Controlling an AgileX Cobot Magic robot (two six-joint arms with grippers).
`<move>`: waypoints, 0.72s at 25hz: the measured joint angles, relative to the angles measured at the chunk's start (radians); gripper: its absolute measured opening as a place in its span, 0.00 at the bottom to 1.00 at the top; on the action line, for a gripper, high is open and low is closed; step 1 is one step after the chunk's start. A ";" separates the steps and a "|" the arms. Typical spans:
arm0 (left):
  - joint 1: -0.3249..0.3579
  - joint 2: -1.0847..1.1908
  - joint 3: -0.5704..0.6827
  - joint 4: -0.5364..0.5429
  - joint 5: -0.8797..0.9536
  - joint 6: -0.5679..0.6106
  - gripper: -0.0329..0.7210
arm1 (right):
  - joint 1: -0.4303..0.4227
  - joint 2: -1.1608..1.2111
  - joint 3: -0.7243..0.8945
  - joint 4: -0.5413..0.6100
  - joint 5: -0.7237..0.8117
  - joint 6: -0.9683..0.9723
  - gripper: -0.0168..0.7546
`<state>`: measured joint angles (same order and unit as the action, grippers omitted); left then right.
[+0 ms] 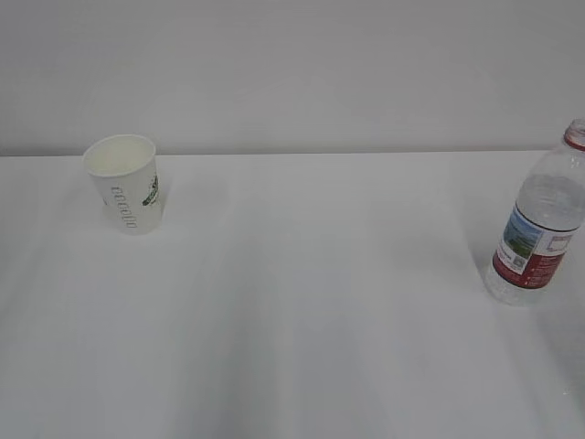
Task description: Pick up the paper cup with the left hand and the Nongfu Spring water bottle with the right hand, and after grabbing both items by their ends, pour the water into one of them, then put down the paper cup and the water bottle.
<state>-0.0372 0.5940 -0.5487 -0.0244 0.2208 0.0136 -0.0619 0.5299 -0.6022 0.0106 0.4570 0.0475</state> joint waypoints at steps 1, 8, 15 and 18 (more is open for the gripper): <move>0.000 0.018 0.000 0.000 -0.011 0.000 0.74 | 0.000 0.007 0.000 -0.003 -0.014 0.000 0.78; -0.029 0.149 0.040 0.014 -0.121 0.000 0.74 | 0.000 0.070 0.000 -0.038 -0.099 0.000 0.77; -0.152 0.296 0.068 0.024 -0.271 0.000 0.74 | 0.000 0.139 0.000 -0.072 -0.201 0.000 0.78; -0.172 0.350 0.068 0.024 -0.327 0.000 0.74 | 0.000 0.168 0.000 -0.107 -0.213 0.000 0.78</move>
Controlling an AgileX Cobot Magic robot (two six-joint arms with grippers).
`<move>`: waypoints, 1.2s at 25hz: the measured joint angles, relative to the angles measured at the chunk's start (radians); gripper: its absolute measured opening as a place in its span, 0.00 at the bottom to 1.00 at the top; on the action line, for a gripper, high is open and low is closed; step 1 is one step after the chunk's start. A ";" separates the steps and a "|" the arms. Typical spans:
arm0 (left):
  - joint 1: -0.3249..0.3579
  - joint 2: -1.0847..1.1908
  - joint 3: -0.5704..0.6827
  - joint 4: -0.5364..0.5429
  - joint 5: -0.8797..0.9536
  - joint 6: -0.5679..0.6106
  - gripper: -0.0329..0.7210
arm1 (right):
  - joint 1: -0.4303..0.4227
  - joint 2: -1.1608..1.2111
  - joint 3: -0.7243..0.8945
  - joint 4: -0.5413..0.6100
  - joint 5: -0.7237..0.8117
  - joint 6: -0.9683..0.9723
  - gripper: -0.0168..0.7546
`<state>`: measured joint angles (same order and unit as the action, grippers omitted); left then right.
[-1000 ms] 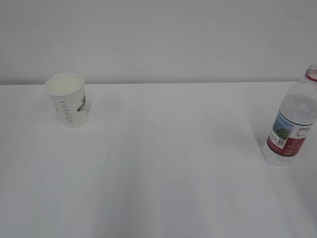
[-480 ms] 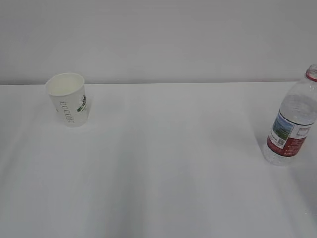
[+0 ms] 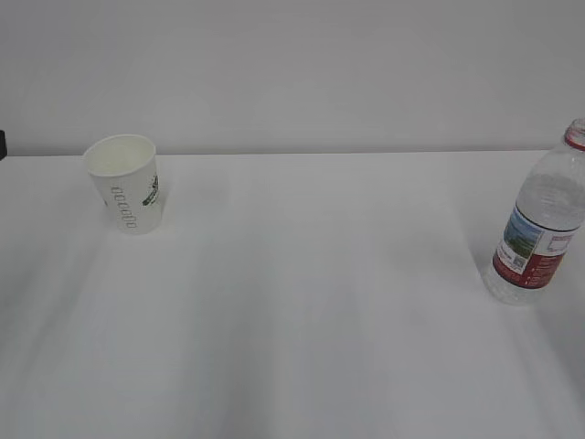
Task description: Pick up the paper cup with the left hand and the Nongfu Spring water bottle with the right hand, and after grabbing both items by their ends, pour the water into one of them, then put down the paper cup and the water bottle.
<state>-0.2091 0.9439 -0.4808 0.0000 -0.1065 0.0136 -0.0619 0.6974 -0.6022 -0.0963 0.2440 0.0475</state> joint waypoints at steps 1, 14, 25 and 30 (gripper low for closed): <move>-0.002 0.017 0.000 0.000 -0.018 0.000 0.74 | 0.000 0.011 0.000 -0.007 -0.001 0.000 0.78; -0.002 0.062 0.000 0.023 -0.140 0.000 0.66 | 0.000 0.068 0.002 0.001 -0.103 0.000 0.77; -0.002 0.184 0.013 0.127 -0.330 0.000 0.64 | 0.000 0.092 0.193 -0.017 -0.429 0.000 0.78; -0.002 0.273 0.013 0.131 -0.413 0.000 0.64 | 0.000 0.108 0.285 -0.018 -0.590 0.000 0.78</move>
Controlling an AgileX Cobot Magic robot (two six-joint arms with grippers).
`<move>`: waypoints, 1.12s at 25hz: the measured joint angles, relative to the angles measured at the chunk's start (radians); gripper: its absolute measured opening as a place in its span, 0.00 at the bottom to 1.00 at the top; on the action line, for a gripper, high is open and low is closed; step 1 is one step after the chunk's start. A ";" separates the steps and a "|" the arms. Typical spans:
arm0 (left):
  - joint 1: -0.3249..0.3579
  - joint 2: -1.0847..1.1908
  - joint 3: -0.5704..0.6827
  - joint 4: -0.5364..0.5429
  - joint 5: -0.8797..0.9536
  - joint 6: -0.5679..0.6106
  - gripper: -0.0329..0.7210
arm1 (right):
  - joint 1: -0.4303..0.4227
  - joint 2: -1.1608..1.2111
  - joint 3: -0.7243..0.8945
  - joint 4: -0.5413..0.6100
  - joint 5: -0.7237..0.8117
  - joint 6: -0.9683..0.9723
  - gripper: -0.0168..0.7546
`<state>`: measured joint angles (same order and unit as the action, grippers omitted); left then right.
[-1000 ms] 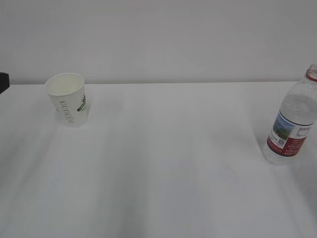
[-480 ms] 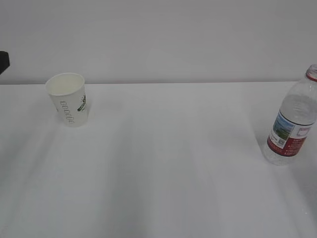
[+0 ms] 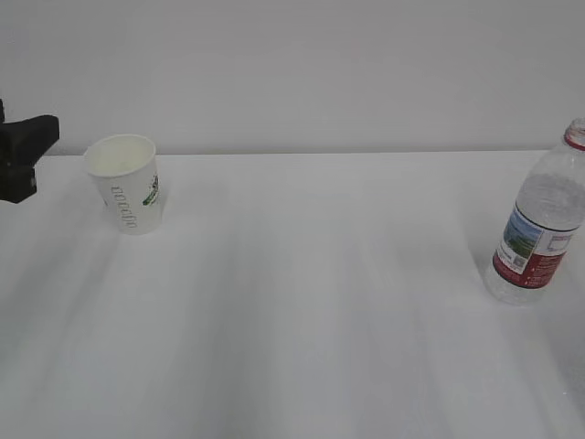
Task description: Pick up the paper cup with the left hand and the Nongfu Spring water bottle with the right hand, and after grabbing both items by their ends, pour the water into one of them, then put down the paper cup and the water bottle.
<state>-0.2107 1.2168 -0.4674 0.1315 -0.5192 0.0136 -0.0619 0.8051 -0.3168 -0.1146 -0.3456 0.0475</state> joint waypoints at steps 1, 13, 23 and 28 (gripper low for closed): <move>0.000 0.017 0.000 0.001 -0.017 0.000 0.64 | 0.000 0.008 0.012 0.000 -0.017 0.000 0.77; -0.007 0.119 0.139 0.011 -0.282 0.000 0.64 | 0.000 0.219 0.125 -0.006 -0.317 0.009 0.77; -0.007 0.230 0.209 0.010 -0.450 0.000 0.64 | 0.000 0.462 0.227 -0.063 -0.621 0.063 0.77; -0.007 0.240 0.209 0.032 -0.489 -0.002 0.64 | 0.000 0.589 0.273 -0.058 -0.769 0.067 0.77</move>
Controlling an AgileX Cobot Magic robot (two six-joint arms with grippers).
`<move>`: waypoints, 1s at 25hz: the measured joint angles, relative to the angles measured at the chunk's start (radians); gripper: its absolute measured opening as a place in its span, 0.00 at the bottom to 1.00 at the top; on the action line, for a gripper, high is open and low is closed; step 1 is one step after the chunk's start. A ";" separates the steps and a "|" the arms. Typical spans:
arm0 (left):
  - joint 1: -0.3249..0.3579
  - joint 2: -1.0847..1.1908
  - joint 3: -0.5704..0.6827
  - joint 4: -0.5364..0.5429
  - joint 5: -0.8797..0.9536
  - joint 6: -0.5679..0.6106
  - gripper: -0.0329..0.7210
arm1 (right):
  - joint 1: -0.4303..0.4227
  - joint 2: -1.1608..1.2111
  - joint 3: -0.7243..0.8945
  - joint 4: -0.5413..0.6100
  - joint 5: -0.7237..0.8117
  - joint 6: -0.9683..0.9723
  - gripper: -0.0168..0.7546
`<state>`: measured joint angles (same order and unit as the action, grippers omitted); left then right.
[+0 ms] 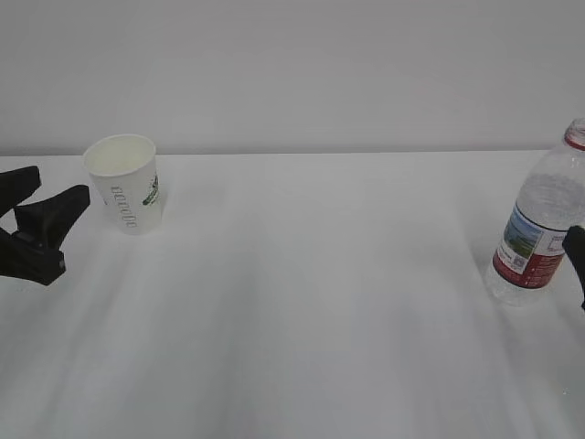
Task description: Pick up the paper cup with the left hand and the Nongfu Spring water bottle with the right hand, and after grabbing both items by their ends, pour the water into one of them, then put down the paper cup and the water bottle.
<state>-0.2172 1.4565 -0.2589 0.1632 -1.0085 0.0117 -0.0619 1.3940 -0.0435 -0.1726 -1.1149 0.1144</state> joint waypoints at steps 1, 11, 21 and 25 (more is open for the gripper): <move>0.000 0.000 0.000 0.011 -0.011 0.000 0.64 | 0.000 0.027 0.007 0.002 -0.009 0.000 0.77; 0.000 0.000 0.000 0.102 -0.020 -0.006 0.64 | 0.000 0.206 0.020 0.010 -0.018 0.002 0.78; 0.000 0.000 0.000 0.104 0.004 -0.025 0.64 | 0.000 0.265 -0.003 0.014 -0.024 0.002 0.78; 0.000 0.000 0.000 0.104 0.010 -0.087 0.64 | 0.000 0.299 -0.048 0.014 -0.026 0.002 0.78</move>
<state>-0.2172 1.4565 -0.2589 0.2676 -0.9988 -0.0754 -0.0619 1.6928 -0.0913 -0.1589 -1.1412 0.1166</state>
